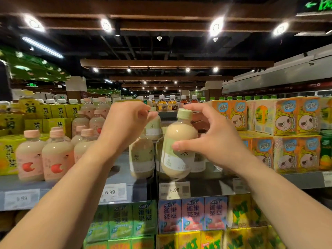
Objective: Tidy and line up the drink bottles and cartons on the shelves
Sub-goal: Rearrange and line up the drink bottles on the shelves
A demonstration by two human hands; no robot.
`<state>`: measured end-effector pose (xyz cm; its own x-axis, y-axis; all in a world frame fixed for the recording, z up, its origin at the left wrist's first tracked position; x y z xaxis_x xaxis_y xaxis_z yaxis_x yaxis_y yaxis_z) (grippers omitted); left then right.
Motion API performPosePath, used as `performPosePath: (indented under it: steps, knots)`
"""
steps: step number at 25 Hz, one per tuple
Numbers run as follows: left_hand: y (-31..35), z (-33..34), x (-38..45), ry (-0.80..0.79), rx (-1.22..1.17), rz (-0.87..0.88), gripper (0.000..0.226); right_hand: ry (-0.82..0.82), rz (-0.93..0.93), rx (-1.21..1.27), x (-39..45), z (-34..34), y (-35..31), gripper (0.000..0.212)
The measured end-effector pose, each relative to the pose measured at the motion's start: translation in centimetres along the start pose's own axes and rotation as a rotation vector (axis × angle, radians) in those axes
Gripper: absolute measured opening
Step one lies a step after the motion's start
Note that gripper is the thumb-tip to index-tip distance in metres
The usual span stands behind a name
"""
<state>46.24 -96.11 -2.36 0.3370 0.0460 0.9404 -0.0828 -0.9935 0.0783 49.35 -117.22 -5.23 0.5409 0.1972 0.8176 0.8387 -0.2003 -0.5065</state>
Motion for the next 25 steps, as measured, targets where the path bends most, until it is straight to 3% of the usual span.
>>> performPosePath:
  steps: [4, 10, 14, 25]
  knots:
    - [-4.0, -4.8, -1.4, 0.077, 0.166, -0.063, 0.023, -0.011, -0.102, 0.097, 2.4, 3.7, -3.4, 0.082]
    - [-8.7, -7.2, -3.6, -0.069, 0.409, -0.18, 0.028, -0.037, -0.26, 0.049, 4.3, 11.6, -6.7, 0.079]
    - [-10.5, -6.3, -5.3, -0.09, 0.35, -0.098, 0.013, -0.115, -0.266, -0.131, 3.4, 15.5, -5.5, 0.078]
    - [-13.2, -4.9, -6.7, 0.027, 0.152, -0.136, 0.024, -0.242, -0.123, -0.362, 1.9, 18.3, -5.2, 0.088]
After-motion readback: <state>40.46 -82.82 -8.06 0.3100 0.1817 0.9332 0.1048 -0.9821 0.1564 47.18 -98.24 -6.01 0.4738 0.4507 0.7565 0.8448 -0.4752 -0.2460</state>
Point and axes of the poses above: each hand's wrist, its own x-axis towards the middle knuckle, its own z-axis out of the palm, y = z × x, the point moved 2 cm from there along x, towards the middle knuckle, and after that the axes turned 11 degrees about y, right-handed, at the moved point
